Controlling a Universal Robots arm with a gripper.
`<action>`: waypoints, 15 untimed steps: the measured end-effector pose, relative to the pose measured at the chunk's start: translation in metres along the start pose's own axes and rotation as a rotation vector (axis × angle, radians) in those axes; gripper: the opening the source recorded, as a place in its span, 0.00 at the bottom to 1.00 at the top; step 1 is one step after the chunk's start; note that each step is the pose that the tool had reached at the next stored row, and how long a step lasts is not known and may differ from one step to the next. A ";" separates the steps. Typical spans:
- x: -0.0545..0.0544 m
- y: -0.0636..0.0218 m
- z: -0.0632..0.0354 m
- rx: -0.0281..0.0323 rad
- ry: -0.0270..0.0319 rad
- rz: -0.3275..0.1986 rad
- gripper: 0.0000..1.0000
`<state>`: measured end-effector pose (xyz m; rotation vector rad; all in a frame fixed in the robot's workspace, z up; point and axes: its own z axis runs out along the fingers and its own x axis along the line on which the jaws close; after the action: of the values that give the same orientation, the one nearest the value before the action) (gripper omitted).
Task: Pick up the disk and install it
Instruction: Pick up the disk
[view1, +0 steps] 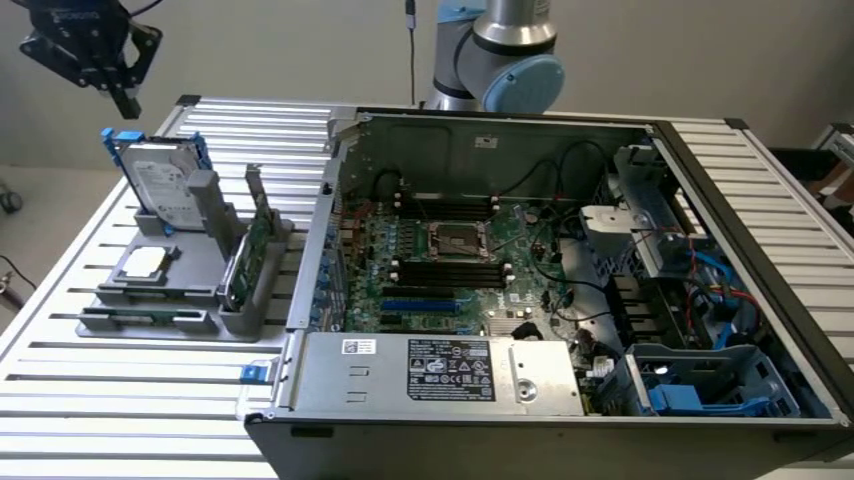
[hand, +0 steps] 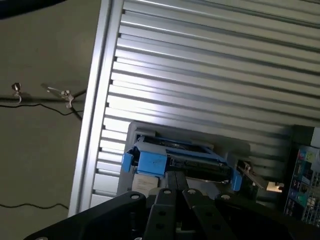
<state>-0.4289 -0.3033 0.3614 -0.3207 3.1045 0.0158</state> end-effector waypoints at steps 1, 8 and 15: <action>0.000 0.0000 0.0000 -0.0005 0.0008 -0.016 0.11; 0.000 0.0008 0.0000 -0.0034 0.0058 -0.111 0.11; -0.001 0.0037 0.0000 -0.0060 0.0116 -0.177 0.11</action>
<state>-0.4289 -0.2995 0.3615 -0.5960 3.0751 0.0205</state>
